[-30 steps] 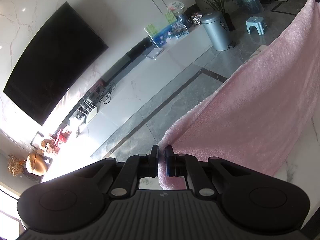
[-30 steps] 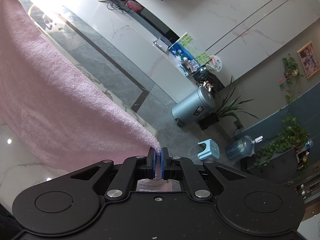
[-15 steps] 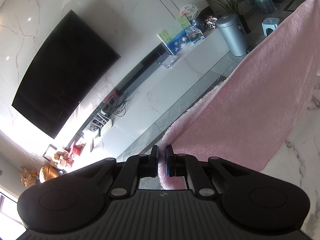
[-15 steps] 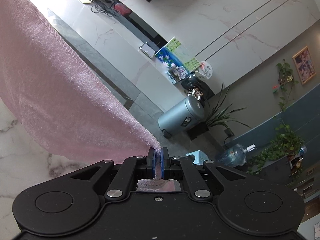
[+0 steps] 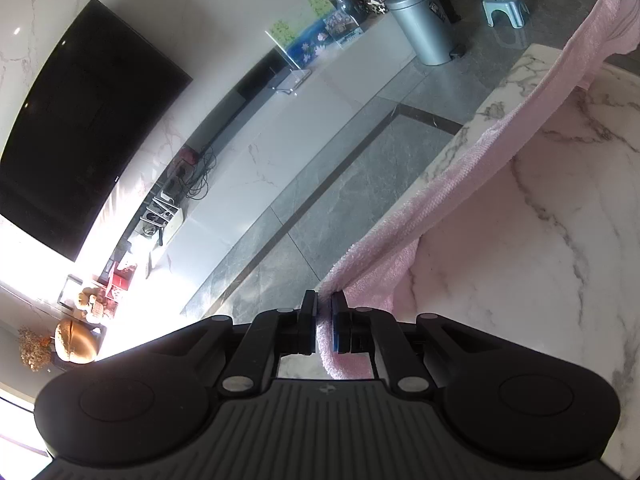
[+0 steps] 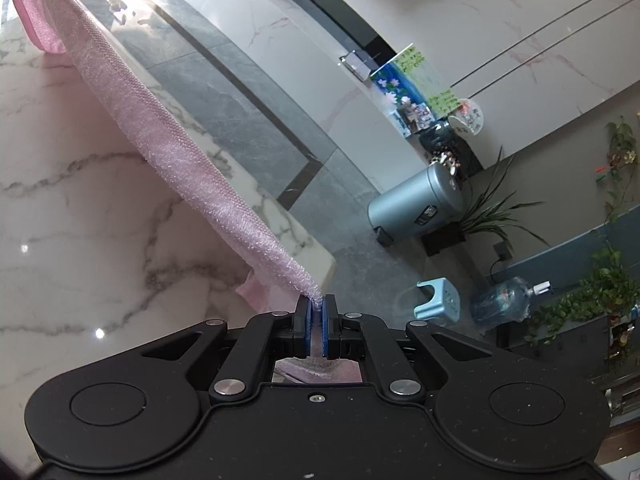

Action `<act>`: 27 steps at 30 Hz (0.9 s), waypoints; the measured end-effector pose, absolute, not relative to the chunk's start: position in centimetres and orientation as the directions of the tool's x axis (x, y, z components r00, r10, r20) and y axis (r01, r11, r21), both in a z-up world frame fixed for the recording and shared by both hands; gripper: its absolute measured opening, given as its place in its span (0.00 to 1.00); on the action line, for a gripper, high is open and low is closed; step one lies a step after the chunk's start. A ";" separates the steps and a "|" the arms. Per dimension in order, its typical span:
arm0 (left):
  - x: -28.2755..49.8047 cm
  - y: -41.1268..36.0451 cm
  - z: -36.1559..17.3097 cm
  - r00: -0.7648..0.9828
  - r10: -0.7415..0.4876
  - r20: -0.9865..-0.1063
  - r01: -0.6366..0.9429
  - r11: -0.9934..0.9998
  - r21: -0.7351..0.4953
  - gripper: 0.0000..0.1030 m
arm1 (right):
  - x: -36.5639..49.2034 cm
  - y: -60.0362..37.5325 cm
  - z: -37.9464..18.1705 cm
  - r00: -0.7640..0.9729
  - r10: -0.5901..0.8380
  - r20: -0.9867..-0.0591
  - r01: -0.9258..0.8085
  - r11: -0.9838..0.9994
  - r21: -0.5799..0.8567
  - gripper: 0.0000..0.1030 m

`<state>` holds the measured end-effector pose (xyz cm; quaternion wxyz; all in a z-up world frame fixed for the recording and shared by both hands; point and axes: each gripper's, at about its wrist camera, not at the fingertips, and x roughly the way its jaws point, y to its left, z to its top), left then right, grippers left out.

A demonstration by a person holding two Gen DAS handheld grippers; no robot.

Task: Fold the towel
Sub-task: 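Lower the stretched towel onto the table with both grippers, laying it folded lengthwise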

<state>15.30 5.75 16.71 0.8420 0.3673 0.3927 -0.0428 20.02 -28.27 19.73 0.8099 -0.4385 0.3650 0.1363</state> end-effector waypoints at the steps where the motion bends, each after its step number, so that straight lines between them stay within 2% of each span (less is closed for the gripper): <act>1: 14.7 5.8 16.1 0.677 0.214 -0.704 0.373 0.725 0.580 0.06 | 19.4 -28.3 19.1 0.686 -0.099 -0.721 -0.554 0.572 -0.605 0.03; 15: 5.3 5.1 8.3 0.524 0.167 -0.835 0.543 0.689 0.479 0.06 | 9.9 -30.6 11.5 0.516 -0.103 -0.850 -0.666 0.577 -0.474 0.03; 27: -0.1 4.3 5.5 0.453 0.138 -0.881 0.623 0.658 0.423 0.06 | 4.7 -32.5 8.1 0.434 -0.121 -0.893 -0.685 0.600 -0.414 0.03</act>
